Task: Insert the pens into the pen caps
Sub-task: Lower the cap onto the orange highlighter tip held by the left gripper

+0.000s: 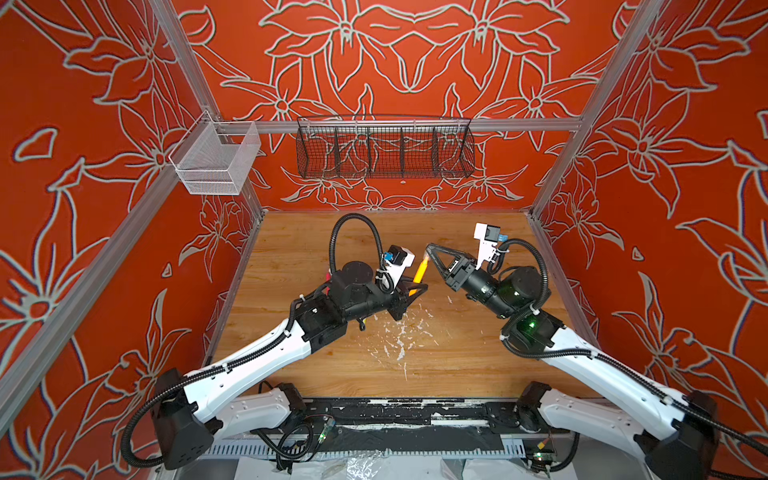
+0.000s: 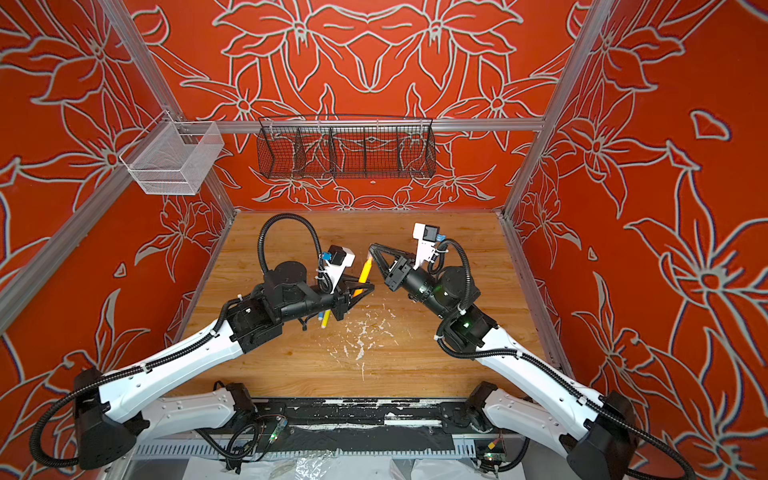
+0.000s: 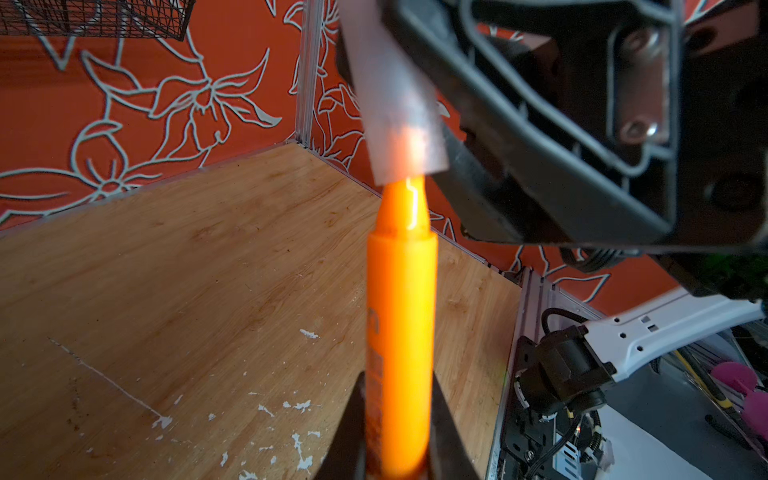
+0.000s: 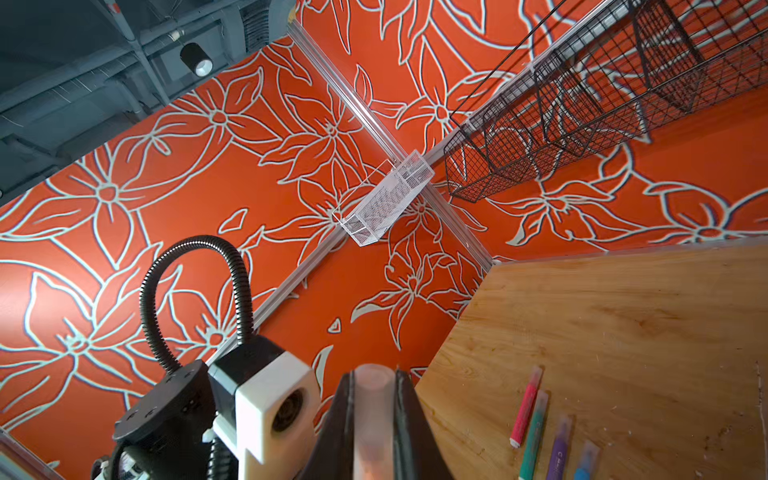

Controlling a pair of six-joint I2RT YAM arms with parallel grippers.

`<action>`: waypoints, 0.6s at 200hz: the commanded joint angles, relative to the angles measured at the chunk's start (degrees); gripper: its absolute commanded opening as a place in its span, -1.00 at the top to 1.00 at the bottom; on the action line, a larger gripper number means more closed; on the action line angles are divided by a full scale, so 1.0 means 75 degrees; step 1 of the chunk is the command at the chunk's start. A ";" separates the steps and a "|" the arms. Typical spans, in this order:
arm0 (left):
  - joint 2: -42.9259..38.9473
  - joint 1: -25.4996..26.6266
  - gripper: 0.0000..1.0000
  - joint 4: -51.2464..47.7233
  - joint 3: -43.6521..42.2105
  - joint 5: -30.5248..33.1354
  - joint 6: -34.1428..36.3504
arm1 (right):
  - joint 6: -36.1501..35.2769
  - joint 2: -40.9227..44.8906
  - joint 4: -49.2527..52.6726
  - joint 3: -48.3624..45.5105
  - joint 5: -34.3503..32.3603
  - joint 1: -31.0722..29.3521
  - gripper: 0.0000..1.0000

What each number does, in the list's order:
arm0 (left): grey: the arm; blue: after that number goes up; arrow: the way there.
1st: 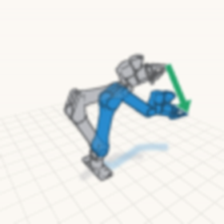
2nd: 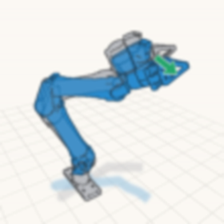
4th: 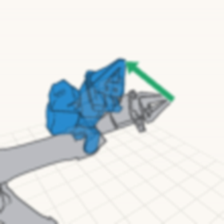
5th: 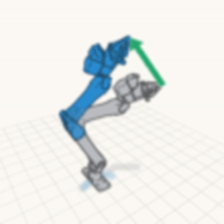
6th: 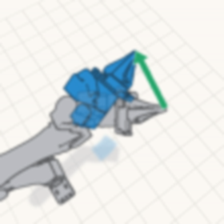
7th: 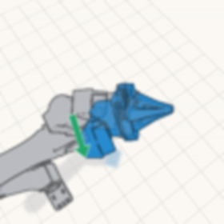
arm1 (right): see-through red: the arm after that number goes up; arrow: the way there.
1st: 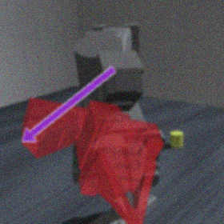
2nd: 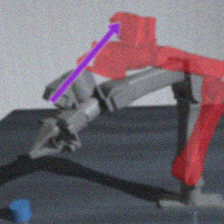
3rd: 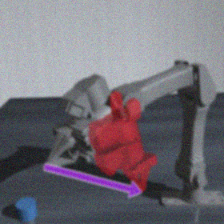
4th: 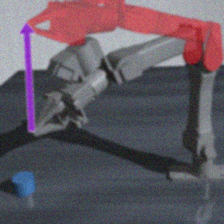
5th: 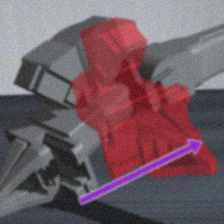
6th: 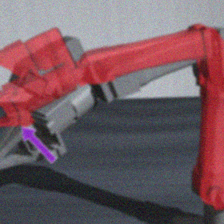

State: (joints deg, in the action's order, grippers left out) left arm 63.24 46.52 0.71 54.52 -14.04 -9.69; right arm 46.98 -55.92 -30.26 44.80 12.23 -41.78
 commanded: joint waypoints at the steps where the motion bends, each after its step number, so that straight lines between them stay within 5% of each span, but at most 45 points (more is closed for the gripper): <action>1: -0.0280 0.0043 1.00 0.0464 -0.0123 0.0055 -0.0075 | 0.0003 0.0041 -0.0207 -0.0244 -0.0072 -0.0066 0.95; 30: -0.0393 0.0043 1.00 0.0581 -0.0228 0.0147 -0.0136 | -0.0043 0.0067 -0.0804 -0.0623 0.0057 -0.0115 0.78; 66: -0.0370 0.0043 1.00 0.0655 -0.0262 0.0234 -0.0122 | -0.0143 0.0085 -0.1468 -0.0951 0.0299 -0.0271 0.10; 120: -0.0219 0.0043 1.00 0.0491 -0.0139 0.0159 0.0079 | -0.0551 0.0822 -0.0952 -0.1013 -0.0126 -0.0283 -0.18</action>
State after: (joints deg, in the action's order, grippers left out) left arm 61.56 46.57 3.07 52.34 -12.71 -10.28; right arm 44.82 -53.71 -36.64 37.74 12.80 -43.64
